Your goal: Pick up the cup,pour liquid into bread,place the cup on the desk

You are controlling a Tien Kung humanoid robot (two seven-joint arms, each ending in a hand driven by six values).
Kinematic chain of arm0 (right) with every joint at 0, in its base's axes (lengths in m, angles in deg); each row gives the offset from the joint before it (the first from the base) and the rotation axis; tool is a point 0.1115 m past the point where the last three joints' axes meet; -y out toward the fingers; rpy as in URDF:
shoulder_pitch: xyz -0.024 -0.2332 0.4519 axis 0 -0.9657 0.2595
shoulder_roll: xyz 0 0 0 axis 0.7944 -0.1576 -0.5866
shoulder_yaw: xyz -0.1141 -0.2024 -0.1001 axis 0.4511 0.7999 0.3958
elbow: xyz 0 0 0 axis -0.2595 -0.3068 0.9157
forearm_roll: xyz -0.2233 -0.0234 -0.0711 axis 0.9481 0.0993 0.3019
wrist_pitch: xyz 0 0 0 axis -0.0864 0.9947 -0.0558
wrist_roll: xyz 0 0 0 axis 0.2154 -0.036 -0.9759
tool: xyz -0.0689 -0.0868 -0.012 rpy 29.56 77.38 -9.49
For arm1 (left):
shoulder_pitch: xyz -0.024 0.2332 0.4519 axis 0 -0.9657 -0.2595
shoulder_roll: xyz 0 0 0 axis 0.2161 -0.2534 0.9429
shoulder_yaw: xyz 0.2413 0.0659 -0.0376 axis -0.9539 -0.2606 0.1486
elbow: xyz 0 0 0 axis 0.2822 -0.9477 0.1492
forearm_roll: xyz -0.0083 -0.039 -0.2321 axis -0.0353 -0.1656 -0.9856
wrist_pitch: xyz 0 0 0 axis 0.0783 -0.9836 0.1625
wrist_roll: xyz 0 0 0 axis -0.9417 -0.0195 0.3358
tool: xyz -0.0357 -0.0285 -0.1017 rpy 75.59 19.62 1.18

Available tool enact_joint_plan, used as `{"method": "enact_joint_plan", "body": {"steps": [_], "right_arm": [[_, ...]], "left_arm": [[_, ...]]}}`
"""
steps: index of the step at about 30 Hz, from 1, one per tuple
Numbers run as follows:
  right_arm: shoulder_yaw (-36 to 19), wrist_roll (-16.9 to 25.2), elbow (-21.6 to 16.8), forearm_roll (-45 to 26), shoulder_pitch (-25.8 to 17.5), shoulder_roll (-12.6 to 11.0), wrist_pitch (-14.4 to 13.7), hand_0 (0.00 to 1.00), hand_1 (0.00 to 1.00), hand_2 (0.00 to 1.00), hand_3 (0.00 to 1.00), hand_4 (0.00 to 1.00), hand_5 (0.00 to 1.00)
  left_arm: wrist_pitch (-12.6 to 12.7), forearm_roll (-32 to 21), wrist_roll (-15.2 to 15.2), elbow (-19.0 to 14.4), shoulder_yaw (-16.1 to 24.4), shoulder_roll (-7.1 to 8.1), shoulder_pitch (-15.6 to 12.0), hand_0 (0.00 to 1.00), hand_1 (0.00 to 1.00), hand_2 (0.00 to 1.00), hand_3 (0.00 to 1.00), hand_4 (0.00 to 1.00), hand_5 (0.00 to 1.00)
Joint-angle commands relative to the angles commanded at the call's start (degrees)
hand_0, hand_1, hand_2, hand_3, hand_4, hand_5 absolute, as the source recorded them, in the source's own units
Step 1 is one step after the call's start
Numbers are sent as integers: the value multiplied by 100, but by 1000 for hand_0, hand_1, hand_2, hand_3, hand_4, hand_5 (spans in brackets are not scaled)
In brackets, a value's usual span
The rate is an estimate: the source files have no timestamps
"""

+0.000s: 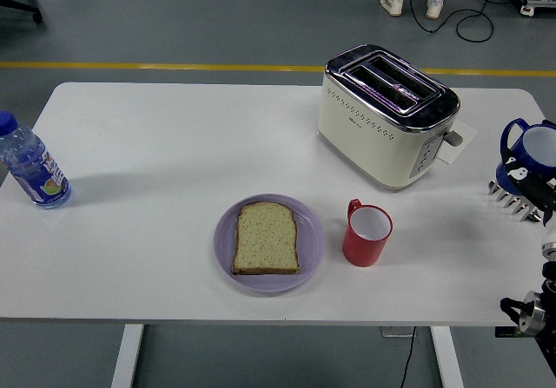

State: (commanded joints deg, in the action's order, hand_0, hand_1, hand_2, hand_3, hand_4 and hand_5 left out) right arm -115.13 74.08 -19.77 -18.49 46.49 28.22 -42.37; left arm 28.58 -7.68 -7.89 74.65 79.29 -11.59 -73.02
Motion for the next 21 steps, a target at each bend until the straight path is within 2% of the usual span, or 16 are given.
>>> {"method": "enact_joint_plan", "body": {"steps": [2,11,21], "right_arm": [[42,87,118,-37,-11,46,0,529,500,686,718,650,2],[479,587,721,-435,-6,232,0,551,520,700,744,670,2],[929,800,1086,-696,59,320,45,584,543,715,771,691,2]], "left_arm": [[0,4,0,-1,2,1,8,633,642,652,505,241,855],[1,9,0,-4,38,9,47,633,641,653,505,241,856],[3,1,1,-2,35,5,54,633,641,652,505,241,855]]}}
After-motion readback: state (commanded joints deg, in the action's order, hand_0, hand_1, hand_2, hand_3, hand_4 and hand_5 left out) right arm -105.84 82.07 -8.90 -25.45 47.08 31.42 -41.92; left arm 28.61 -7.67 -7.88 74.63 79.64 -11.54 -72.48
